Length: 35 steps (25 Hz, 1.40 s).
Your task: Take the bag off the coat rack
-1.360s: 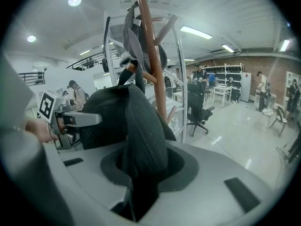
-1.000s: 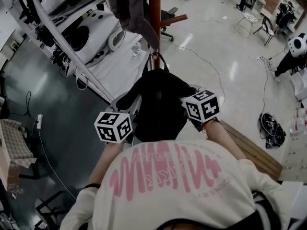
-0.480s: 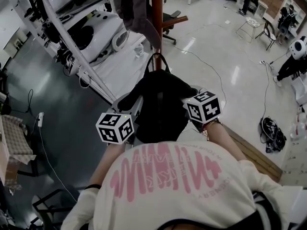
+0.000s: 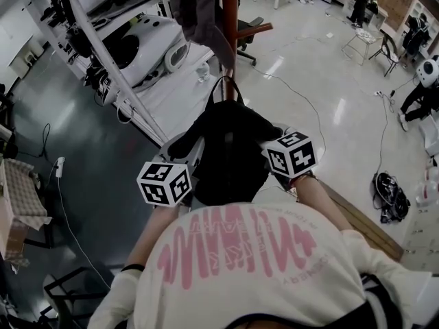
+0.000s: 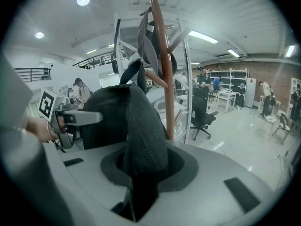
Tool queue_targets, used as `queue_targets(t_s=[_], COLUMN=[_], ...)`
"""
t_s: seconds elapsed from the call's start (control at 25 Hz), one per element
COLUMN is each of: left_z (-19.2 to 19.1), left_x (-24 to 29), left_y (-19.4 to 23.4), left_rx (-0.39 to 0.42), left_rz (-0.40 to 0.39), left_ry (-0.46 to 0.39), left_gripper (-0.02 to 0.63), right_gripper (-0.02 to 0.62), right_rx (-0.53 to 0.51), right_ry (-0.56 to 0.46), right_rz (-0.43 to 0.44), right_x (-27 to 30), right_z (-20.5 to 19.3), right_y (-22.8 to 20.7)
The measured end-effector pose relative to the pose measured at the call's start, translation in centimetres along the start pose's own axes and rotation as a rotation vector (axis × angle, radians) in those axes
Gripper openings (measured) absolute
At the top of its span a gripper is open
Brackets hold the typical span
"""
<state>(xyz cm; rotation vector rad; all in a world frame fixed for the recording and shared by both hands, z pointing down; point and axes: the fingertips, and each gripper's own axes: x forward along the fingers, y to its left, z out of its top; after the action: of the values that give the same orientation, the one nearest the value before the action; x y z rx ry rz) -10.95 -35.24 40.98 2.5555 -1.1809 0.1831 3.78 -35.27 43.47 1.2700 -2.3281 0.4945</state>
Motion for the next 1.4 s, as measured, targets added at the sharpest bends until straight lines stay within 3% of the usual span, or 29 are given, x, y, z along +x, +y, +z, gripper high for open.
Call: queue_targets(t_s=[0.68, 1.4], left_z=[-0.9, -3.1], left_x=[-1.4, -3.7], left_y=[-1.2, -5.3], left_rx=[-0.016, -0.026], left_rz=[0.029, 0.059], left_ry=[0.005, 0.003], left_gripper=[0.124, 0.121], right_gripper=[0.089, 0.091], right_rx=[-0.017, -0.033], right_ry=[0.006, 0.038], right_rz=[0.033, 0.069], right_x=[-1.0, -4.3], right_z=[-1.0, -4.0], right_y=[0.8, 1.5])
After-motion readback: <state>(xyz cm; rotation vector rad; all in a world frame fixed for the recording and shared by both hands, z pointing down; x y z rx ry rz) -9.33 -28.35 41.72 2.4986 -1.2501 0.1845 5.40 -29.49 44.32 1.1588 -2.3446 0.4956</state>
